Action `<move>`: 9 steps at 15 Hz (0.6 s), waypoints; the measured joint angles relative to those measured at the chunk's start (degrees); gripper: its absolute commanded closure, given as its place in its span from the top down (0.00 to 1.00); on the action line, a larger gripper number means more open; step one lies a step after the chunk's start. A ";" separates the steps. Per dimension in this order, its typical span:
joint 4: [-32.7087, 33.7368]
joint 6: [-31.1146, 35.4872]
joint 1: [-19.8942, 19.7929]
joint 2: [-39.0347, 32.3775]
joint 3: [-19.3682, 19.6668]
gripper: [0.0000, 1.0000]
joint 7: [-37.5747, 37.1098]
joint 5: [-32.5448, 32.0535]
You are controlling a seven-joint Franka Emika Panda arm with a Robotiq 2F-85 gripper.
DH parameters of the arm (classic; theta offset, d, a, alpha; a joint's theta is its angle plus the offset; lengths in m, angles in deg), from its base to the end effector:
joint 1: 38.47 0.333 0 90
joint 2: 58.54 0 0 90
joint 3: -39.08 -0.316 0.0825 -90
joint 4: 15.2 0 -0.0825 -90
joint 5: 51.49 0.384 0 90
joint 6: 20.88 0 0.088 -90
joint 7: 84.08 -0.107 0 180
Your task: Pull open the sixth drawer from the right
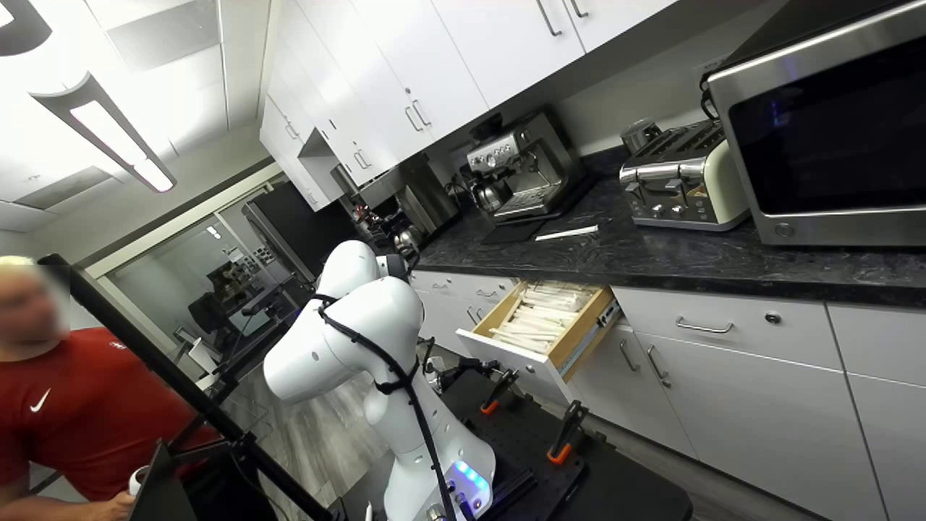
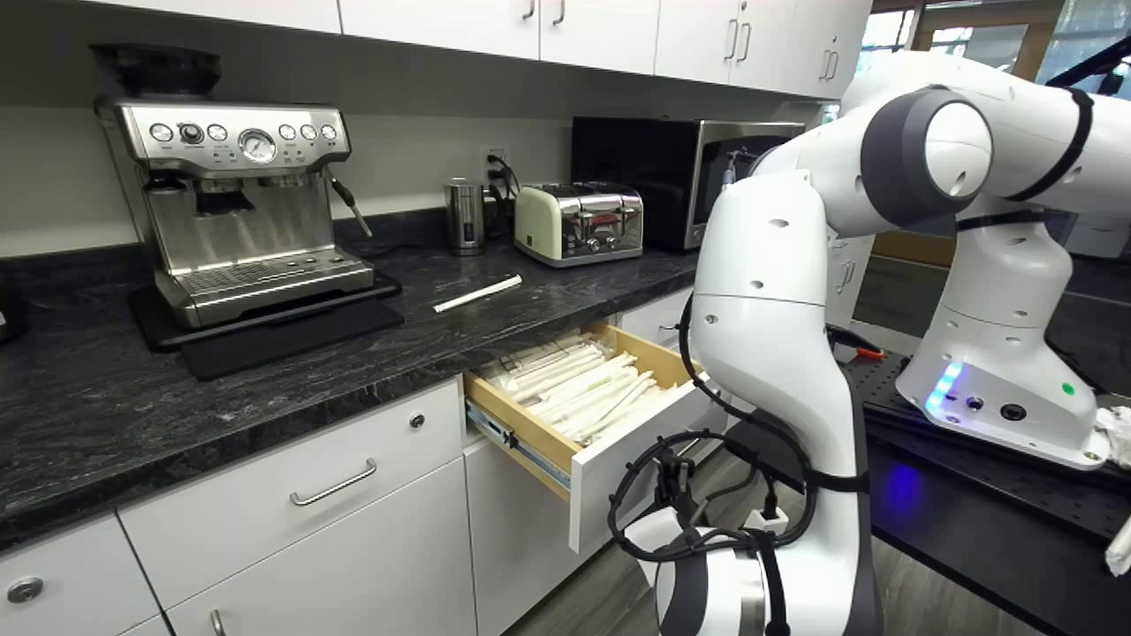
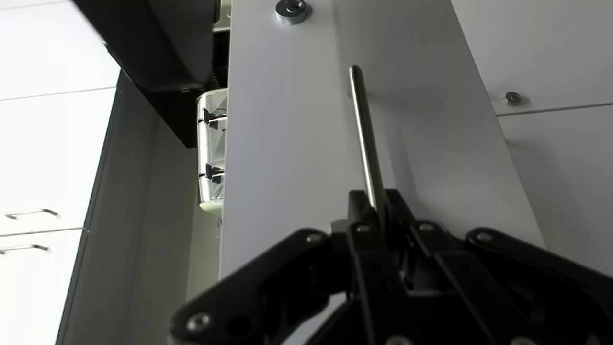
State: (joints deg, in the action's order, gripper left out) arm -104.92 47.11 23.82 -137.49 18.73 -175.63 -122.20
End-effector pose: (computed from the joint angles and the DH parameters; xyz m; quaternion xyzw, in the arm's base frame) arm 0.1564 0.4260 -0.1084 0.6724 0.2345 0.2959 0.6366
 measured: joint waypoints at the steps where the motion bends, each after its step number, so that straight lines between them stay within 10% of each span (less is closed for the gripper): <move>1: -0.02 0.01 0.26 0.04 0.05 0.38 -0.01 0.31; 9: -8.51 1.91 0.52 5.61 -3.46 0.97 -4.46 4.41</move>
State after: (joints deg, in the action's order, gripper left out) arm -113.42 49.02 24.34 -131.88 15.27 -180.09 -117.80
